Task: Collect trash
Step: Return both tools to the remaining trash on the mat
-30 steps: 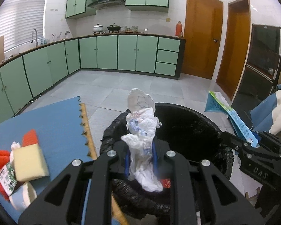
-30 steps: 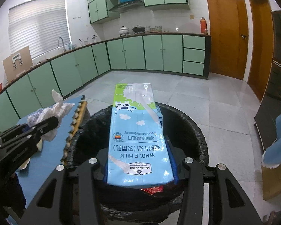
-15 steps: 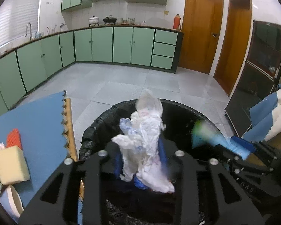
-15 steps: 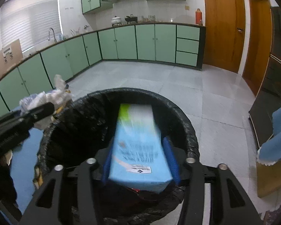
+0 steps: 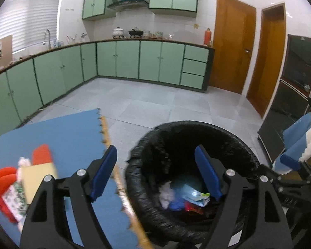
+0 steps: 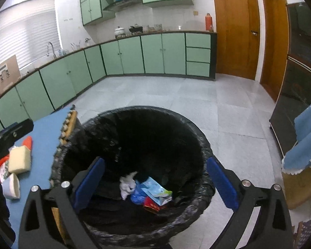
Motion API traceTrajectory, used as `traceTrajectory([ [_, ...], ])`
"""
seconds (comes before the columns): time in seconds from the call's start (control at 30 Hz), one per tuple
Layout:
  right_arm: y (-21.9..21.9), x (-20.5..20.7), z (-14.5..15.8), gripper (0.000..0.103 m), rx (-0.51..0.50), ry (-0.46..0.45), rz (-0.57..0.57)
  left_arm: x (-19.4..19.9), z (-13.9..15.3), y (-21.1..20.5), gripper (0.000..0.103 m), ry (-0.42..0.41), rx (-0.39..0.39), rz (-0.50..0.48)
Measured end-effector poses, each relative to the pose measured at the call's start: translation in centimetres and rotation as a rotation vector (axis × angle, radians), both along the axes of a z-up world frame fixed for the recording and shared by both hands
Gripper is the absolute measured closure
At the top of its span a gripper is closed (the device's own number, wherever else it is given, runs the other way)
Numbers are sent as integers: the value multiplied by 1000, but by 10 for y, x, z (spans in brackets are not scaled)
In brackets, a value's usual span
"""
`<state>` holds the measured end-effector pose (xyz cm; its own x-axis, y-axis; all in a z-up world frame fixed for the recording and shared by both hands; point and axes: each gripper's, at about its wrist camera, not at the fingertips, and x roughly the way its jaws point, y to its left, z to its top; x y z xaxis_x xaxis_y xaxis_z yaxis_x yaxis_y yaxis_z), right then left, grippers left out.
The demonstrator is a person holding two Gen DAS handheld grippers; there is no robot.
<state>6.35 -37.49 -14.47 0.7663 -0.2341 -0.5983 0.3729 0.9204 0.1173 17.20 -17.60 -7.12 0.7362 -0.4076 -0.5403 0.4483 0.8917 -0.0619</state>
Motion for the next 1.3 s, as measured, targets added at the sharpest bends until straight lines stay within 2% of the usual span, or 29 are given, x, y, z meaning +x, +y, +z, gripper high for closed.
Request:
traceTrajectory([
  [0.27,61,10,22,6,-29,-62,113,-27,16,91,27,-82,40,148],
  [0.57,151,32,21,6,-23,-76,273,-46,7,202,27,-63,100,351],
  [0.8,228,46,9,6,-14,-80,403,-60,-11,272,27,-32,146,460],
  [1.0,286,56,-9,6,-23,-57,490,-65,-25,317,27,-5,169,524],
  [1.13,315,61,-19,6,-10,-39,534,-63,-34,335,27,18,161,553],
  [1.3,350,70,-38,6,-39,1,618,-54,-43,348,27,43,147,581],
])
